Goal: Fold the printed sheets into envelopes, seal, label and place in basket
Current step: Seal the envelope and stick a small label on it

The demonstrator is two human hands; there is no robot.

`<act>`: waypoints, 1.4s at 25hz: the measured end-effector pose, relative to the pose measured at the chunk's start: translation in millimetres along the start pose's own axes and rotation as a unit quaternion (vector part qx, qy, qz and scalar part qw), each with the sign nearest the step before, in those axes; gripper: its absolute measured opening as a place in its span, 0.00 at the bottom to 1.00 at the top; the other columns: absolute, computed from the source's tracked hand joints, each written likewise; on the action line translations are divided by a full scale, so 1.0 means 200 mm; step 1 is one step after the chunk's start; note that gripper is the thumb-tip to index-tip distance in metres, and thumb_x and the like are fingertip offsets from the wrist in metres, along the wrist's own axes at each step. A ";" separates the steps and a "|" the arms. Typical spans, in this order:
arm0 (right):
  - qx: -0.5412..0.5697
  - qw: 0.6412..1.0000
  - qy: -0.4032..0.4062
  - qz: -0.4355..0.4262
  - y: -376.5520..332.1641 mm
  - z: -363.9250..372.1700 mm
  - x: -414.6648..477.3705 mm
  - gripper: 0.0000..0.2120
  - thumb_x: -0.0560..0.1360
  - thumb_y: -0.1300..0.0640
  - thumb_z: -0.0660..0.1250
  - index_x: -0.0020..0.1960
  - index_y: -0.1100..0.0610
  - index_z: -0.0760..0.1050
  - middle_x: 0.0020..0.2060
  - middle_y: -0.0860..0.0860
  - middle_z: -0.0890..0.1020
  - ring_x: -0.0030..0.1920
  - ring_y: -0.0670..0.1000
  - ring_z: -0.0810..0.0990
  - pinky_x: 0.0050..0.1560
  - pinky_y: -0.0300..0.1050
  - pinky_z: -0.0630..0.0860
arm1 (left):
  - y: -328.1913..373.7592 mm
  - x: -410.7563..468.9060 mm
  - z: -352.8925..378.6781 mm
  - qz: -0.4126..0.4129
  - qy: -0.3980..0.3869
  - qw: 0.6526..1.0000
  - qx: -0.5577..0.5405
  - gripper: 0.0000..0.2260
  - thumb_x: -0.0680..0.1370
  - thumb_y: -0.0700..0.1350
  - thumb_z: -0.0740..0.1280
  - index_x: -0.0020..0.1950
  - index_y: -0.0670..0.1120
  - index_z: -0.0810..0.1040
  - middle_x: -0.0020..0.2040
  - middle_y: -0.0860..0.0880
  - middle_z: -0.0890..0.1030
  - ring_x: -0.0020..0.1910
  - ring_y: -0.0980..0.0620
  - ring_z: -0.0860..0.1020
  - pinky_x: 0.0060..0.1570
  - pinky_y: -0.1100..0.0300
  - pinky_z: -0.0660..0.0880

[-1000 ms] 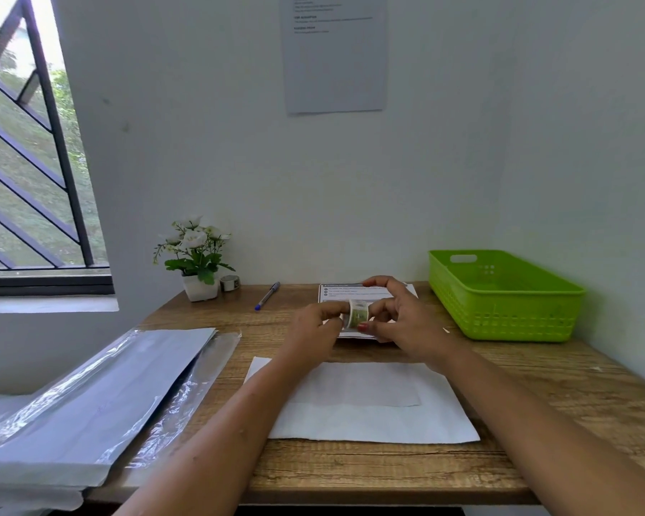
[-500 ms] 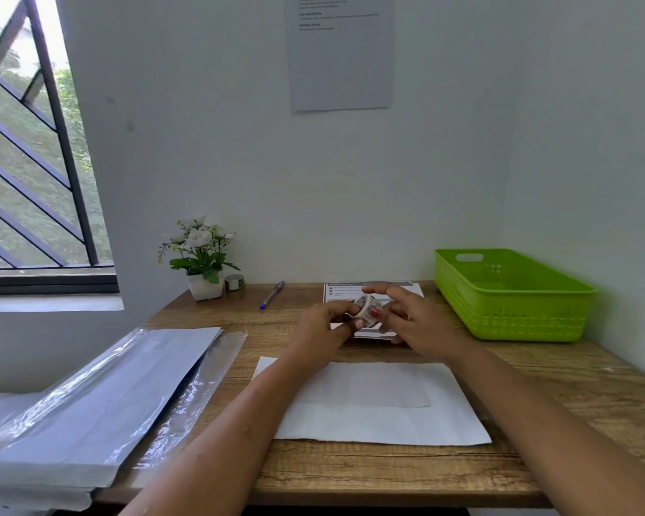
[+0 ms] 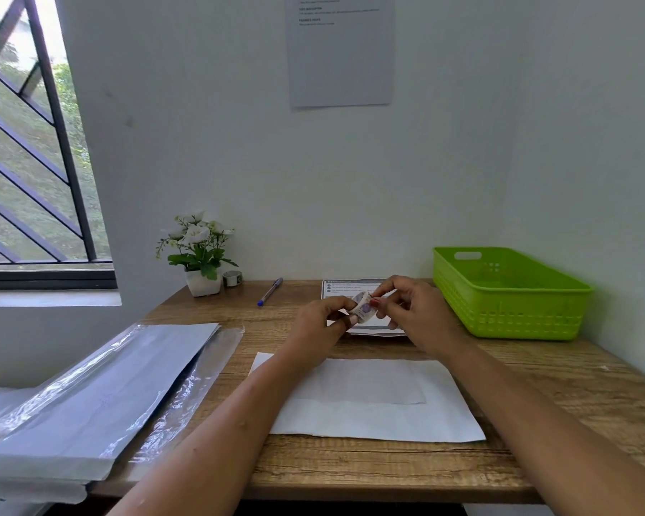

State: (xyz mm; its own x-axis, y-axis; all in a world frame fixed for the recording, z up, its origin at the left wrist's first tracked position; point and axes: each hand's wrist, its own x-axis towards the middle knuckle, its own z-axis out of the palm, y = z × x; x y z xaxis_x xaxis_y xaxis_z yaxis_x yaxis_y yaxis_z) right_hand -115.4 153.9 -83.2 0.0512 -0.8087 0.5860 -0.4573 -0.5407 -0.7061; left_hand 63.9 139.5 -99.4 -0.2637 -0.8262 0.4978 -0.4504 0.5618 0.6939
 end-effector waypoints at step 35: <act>-0.199 0.978 0.026 -0.062 -0.04 0.06 -0.05 0.06 0.73 0.45 0.69 0.43 0.47 0.81 0.25 0.35 0.77 0.24 0.44 0.73 0.30 0.40 0.65 | 0.02 -0.02 0.00 -0.059 -0.002 0.988 -0.145 0.10 0.77 0.45 0.66 0.36 0.51 0.78 0.38 0.47 0.79 0.39 0.49 0.78 0.41 0.50 0.81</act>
State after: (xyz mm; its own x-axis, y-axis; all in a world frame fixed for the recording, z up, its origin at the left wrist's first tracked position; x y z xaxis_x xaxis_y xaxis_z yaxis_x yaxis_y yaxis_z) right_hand -101.1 163.8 -88.7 0.0882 -0.7247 0.6834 -0.7608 -0.4919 -0.4235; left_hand 63.1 144.3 -99.2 -0.2278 -0.8868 0.4022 -0.2156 0.4487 0.8673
